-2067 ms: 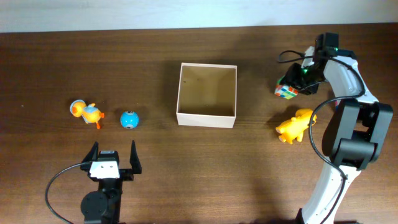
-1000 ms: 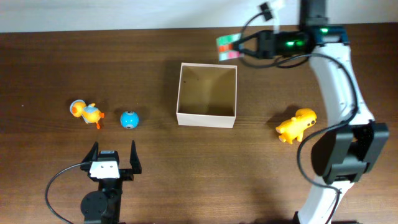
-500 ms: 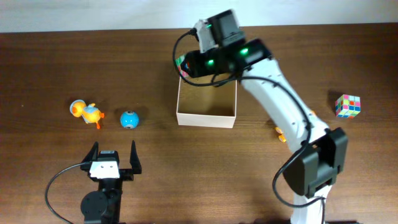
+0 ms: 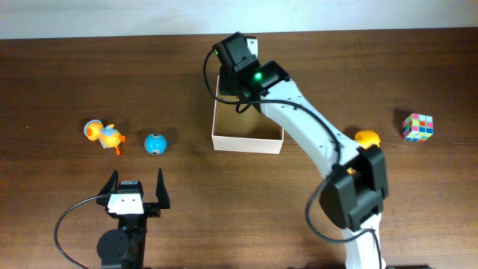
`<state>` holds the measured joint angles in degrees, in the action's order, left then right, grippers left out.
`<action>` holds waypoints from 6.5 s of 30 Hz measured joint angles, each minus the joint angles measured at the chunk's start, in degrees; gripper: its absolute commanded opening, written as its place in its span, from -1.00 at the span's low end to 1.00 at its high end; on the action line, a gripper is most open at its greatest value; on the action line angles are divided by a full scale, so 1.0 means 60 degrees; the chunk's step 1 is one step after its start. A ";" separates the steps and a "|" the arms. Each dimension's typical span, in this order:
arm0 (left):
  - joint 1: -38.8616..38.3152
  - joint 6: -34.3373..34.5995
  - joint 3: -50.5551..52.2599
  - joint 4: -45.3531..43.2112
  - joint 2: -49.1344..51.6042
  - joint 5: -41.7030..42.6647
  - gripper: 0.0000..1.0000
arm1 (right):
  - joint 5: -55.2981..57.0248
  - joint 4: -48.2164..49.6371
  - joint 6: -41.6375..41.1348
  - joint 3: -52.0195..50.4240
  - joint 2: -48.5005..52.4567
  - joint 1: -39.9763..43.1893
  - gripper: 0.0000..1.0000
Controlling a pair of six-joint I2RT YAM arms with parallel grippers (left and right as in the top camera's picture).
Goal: Pack container
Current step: 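Carry the cube with the right gripper over the box, then lower the cube into the box and open the right gripper, then raise the right gripper and move it to the second Rubik's cube, then grasp the second Rubik's cube with the right gripper and lift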
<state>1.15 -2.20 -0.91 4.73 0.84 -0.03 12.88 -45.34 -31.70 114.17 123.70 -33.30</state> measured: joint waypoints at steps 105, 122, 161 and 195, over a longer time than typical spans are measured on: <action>0.0000 0.0004 0.0000 0.0000 0.0000 0.0000 0.99 | -0.0335 0.1038 0.0714 0.0004 0.2218 0.0583 -0.25; 0.0000 0.0000 0.0000 0.0000 0.0000 0.0000 0.99 | -0.0310 -0.3763 0.1326 0.4437 0.1818 0.0659 0.12; 0.0000 0.0000 0.0000 0.0000 0.0000 0.0000 0.99 | -0.0630 -0.7825 0.2524 0.2867 0.1362 0.9515 0.75; 0.0000 0.0000 0.0000 0.0000 0.0000 0.0000 0.99 | -0.1745 -0.2408 0.5450 -0.1253 0.1362 1.0167 0.97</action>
<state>1.15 -2.20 -0.91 4.73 0.84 -0.03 2.42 -59.79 0.99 106.65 131.87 27.70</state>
